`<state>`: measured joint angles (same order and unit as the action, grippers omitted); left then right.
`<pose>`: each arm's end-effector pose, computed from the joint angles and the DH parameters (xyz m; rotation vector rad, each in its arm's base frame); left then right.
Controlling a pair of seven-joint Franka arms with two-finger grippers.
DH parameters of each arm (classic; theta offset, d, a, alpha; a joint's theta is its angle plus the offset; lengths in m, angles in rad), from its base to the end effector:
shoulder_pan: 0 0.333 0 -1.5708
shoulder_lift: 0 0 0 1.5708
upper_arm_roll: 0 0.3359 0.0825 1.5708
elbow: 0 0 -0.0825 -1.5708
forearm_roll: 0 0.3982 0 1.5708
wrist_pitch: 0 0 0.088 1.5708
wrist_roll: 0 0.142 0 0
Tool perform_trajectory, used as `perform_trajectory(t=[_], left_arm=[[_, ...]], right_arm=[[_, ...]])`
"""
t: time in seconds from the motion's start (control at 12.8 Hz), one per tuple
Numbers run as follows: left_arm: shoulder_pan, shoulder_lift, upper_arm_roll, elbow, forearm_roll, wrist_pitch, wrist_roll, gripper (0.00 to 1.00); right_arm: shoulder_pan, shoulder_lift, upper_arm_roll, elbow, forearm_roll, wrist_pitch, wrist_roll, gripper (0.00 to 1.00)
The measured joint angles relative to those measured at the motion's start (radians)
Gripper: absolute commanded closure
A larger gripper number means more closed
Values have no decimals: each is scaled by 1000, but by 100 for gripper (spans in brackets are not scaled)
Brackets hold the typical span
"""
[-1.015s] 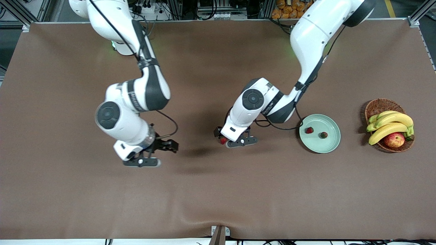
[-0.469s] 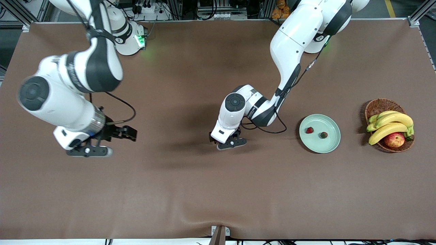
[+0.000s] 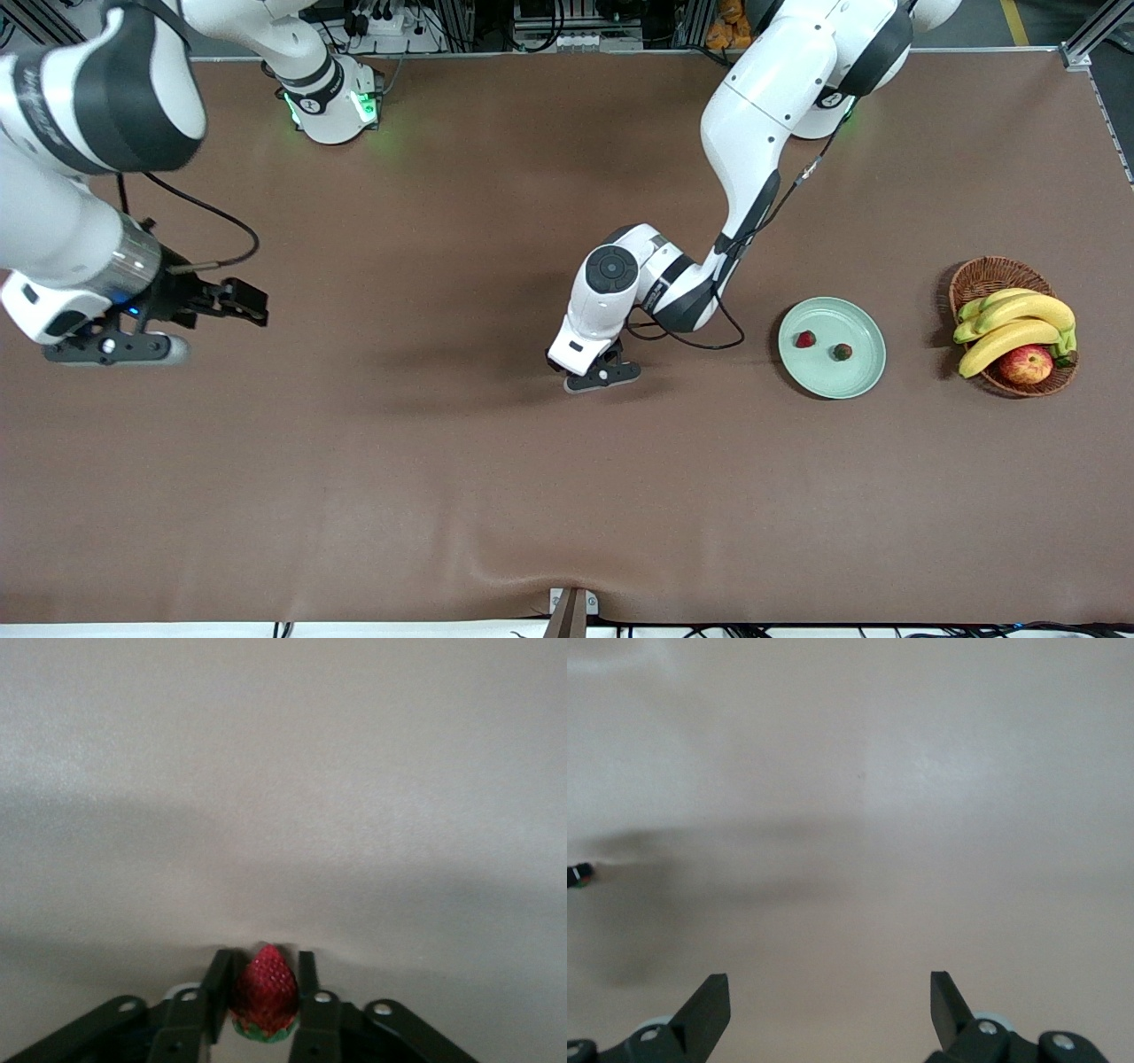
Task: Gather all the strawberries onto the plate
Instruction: 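Drop the strawberry onto the plate with the left gripper while the right arm withdraws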
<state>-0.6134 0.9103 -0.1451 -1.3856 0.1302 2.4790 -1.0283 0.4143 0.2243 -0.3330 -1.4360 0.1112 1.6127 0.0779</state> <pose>0.5849 -0.5195 0.1530 2.9530 0.3581 0.1588 0.6325 0.0878 0.5495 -3.1058 -0.0050 0.0597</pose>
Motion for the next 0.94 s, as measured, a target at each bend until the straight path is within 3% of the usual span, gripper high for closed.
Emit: perform_trajectory(t=[0.23, 0.47, 0.7, 0.94], left_arm=[[21, -68, 4, 28, 0, -168, 1, 100], [114, -262, 3, -9, 0, -364, 87, 100], [241, -444, 4, -197, 0, -416, 242, 100], [394, -513, 6, -384, 0, -412, 425, 100]], right_arm=[[-172, -74, 144, -20, -40, -55, -2, 0], [-241, -163, 197, -88, -89, -61, -34, 0], [-329, -207, 236, -114, -98, -75, -120, 0], [-363, -217, 244, -119, -98, -106, -142, 0]])
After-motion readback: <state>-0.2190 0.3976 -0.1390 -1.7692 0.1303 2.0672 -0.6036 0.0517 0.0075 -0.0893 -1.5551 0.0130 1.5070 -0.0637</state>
